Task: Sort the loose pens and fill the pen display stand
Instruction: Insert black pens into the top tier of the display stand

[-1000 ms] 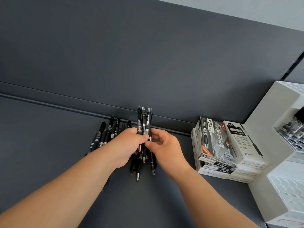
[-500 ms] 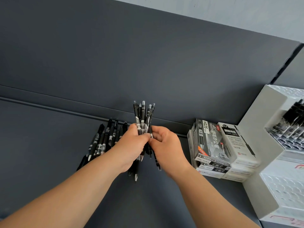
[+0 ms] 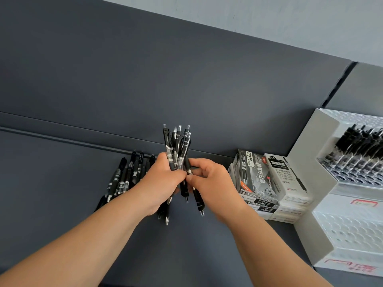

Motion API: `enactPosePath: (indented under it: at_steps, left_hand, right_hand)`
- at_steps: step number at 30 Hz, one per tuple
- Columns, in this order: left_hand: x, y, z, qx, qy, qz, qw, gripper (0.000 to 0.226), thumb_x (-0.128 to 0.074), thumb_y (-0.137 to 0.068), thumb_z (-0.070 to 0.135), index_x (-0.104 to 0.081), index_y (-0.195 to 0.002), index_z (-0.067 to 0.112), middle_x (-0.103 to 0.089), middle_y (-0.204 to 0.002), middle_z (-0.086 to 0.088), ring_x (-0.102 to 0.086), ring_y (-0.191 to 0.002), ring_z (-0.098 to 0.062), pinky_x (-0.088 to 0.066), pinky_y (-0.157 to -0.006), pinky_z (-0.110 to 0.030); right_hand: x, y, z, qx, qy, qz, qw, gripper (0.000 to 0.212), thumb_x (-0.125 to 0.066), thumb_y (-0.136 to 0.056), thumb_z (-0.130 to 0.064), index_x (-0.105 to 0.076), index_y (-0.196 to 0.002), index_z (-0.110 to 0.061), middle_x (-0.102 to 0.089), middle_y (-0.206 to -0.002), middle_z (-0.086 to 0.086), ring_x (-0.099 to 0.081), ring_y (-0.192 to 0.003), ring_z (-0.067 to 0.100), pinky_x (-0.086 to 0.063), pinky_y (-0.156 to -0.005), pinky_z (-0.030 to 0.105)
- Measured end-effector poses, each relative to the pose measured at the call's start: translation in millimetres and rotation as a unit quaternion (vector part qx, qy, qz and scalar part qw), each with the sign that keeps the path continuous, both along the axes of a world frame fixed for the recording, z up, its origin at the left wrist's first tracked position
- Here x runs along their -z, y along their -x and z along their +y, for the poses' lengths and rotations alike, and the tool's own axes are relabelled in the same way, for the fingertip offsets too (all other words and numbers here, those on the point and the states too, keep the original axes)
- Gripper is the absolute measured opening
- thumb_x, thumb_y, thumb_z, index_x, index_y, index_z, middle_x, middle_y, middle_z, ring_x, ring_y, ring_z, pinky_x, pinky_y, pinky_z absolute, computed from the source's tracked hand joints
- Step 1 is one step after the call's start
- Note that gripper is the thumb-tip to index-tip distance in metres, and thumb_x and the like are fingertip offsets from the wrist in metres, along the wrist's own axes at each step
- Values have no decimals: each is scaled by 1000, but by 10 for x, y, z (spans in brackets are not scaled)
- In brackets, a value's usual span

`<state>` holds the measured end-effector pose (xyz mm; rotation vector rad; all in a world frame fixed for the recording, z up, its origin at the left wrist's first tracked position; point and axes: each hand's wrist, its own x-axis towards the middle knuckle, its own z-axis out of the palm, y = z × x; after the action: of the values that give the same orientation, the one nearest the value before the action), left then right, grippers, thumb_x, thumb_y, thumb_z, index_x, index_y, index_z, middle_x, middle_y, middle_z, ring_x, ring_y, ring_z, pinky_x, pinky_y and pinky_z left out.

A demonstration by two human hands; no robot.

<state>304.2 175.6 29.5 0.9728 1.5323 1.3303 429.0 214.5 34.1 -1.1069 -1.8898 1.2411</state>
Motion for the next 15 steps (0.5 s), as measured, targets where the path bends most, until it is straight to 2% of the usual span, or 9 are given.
enactPosePath:
  at_steps: [2, 5, 10, 12, 15]
  left_hand:
    - [-23, -24, -14, 2, -9, -5, 1000, 26, -54, -84, 5, -49, -103, 23, -59, -91, -10, -56, -76, -21, -47, -65, -34]
    - [-82, -86, -27, -2, -28, -16, 999, 25, -53, -85, 5, -48, -102, 22, -56, -87, -7, -53, -75, -21, -44, -64, -35]
    - [-234, -238, -24, -2, -61, -1, 998, 23, -54, -88, 7, -48, -107, 19, -57, -88, -7, -54, -79, -22, -45, -69, -38]
    - [-303, -335, -8, -4, -74, 4, 997, 23, -53, -88, 7, -48, -109, 17, -56, -86, -7, -53, -77, -21, -43, -66, -35]
    - [-393, -523, 42, -8, -88, 9, 996, 22, -53, -89, 6, -47, -109, 15, -55, -79, -4, -49, -69, -21, -40, -62, -34]
  right_hand:
    - [-37, -29, -26, 7, -9, -9, 1000, 31, -57, -89, -5, -62, -111, -27, -66, -73, 1, -60, -64, 12, -52, -65, 34]
    - [-116, -110, -55, 50, -7, 16, 999, 24, -58, -90, -9, -54, -98, -31, -62, -68, -1, -57, -61, 11, -48, -59, 31]
    - [-331, -354, -56, 94, 21, 67, 993, 6, -57, -92, -15, -53, -93, -19, -69, -88, 6, -56, -50, 4, -44, -49, 21]
    - [-416, -477, -32, 89, 32, 87, 992, 8, -56, -92, -11, -56, -94, -19, -66, -91, 5, -58, -57, 5, -44, -51, 20]
    - [-534, -705, 15, 54, 67, 118, 989, 27, -53, -87, 4, -59, -99, -20, -62, -96, -2, -60, -77, 11, -45, -63, 22]
